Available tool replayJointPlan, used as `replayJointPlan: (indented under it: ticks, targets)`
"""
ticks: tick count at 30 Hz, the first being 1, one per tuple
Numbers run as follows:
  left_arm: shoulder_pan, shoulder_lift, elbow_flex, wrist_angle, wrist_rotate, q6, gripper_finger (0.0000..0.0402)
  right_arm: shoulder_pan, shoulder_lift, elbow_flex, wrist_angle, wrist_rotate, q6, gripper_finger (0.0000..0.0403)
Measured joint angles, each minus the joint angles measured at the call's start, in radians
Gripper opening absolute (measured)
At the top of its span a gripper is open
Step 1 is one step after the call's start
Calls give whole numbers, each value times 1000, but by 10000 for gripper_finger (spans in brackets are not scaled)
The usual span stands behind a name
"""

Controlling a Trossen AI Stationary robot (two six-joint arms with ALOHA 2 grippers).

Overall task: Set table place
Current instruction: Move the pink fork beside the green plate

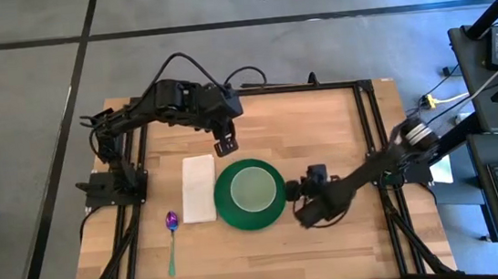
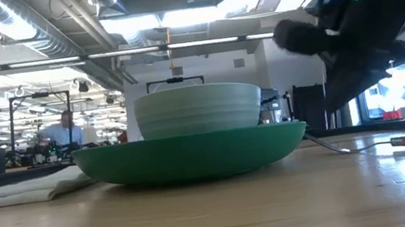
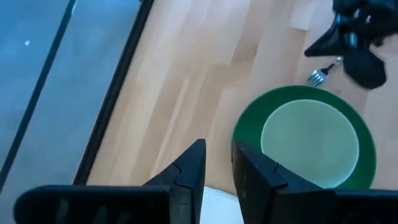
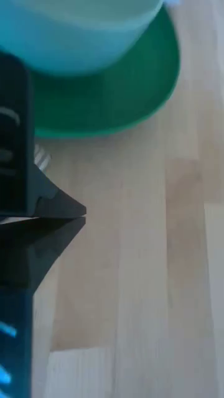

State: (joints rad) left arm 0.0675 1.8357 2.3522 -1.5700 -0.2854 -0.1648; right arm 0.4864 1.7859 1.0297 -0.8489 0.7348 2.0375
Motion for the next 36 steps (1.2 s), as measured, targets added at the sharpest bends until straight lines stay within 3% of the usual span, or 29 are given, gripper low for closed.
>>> replayJointPlan:
  ticks: [4,10,19,29,36]
  targets:
    - [10,-1,0,-1,-27,-8,71,-6,59,79,-70,-1,-1,1]
    - [8,-1,0,-1,-25,-9,71,-6,36,200,-287,-13,-89,13]
    - [9,0,0,-1,-37,-19,71,-55,13,341,-566,-179,-317,78]
    - [9,0,0,-1,-38,-121,71,-93,11,339,-590,-391,-403,174]
    - [-16,0,0,-1,-37,-225,71,-16,11,339,-575,-521,-405,188]
